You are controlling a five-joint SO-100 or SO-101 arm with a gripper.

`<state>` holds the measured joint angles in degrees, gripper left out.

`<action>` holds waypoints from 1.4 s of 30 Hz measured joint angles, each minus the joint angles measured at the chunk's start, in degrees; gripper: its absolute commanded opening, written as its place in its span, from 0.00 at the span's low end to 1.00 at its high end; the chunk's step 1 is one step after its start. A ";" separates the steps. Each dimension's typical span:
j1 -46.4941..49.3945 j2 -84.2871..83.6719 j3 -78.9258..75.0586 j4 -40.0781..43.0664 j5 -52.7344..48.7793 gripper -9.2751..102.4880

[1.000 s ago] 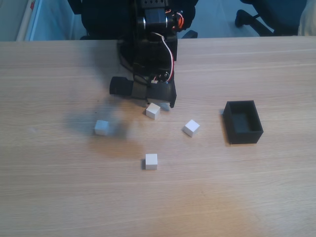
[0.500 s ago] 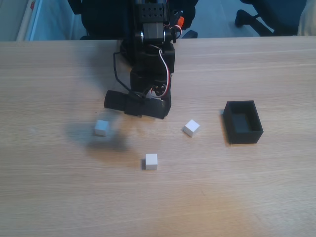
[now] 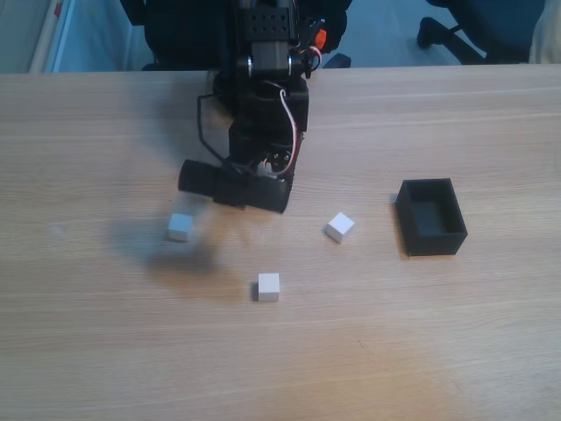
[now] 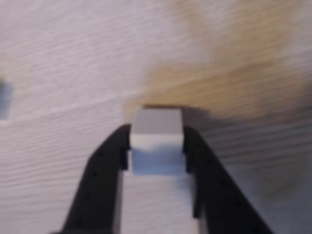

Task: Pick blocks and place them in the box.

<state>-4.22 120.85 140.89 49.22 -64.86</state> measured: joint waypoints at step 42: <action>-38.67 -22.06 -45.44 9.58 13.54 0.14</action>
<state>-42.89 98.79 95.45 58.80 -51.33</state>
